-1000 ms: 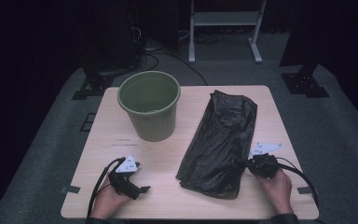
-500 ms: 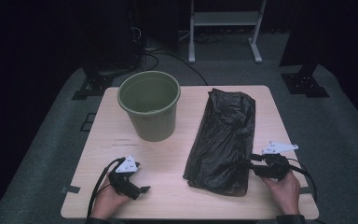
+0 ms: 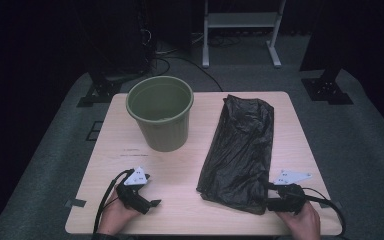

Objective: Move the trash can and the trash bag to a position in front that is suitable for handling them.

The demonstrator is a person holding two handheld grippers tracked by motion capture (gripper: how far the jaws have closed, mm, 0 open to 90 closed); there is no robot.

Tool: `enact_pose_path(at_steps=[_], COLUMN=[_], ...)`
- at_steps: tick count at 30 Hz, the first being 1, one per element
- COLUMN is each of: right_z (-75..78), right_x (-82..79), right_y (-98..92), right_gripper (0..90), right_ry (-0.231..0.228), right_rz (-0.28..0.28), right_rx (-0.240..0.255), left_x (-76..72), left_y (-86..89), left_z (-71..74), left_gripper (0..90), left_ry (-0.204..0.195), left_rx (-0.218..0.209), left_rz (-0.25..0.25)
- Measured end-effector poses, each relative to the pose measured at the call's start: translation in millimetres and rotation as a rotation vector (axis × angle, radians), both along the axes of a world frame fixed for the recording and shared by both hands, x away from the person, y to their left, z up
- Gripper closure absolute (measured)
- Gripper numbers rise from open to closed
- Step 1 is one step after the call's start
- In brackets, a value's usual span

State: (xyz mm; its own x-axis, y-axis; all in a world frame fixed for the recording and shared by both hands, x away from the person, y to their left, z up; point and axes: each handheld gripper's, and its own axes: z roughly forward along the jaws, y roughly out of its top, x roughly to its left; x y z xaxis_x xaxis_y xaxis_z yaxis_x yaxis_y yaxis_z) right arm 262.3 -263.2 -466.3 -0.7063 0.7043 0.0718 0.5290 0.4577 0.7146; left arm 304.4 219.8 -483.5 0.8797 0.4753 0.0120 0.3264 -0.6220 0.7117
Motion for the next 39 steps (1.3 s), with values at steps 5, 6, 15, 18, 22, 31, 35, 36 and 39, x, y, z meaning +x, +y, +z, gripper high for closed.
enact_pose_path(at_steps=[5,6,15,18,22,31,35,36,39], right_z=[-6.7,-7.6,-5.2,-3.0,0.3,1.6,4.3,8.4,14.3], right_x=[-0.4,-0.1,-1.2,-3.4,-9.1,-22.5,-26.4,-27.6,-28.0], right_y=[3.9,4.4,1.3,-2.2,-16.8,-54.6,-70.2,-73.7,-74.3], right_gripper=[48.8,53.2,86.6,86.6,85.7,82.1,72.4,62.8,53.8], right_ry=[0.019,0.024,0.017,0.016,0.008,0.001,-0.007,-0.013,-0.031], right_rz=[0.014,0.017,0.036,0.029,0.0,-0.087,-0.118,-0.125,-0.131], right_rx=[-0.025,-0.034,-0.071,-0.09,-0.118,-0.136,-0.113,-0.098,-0.085], left_x=[-0.1,-0.2,-0.2,-0.2,-0.3,-0.8,-1.0,-1.1,-1.2], left_y=[0.0,0.0,0.1,0.1,0.1,0.0,0.0,0.0,0.0], left_z=[0.0,0.0,0.1,0.0,0.1,0.1,0.1,0.1,0.1], left_gripper=[0.0,0.0,0.0,0.0,0.0,0.0,0.0,0.0,0.0], left_ry=[0.0,0.0,0.0,0.0,0.0,0.001,0.001,0.001,0.001], left_rx=[0.0,0.0,0.001,0.001,0.001,0.001,0.001,0.001,0.001], left_rz=[0.001,0.001,0.001,0.001,0.002,0.005,0.006,0.007,0.007])
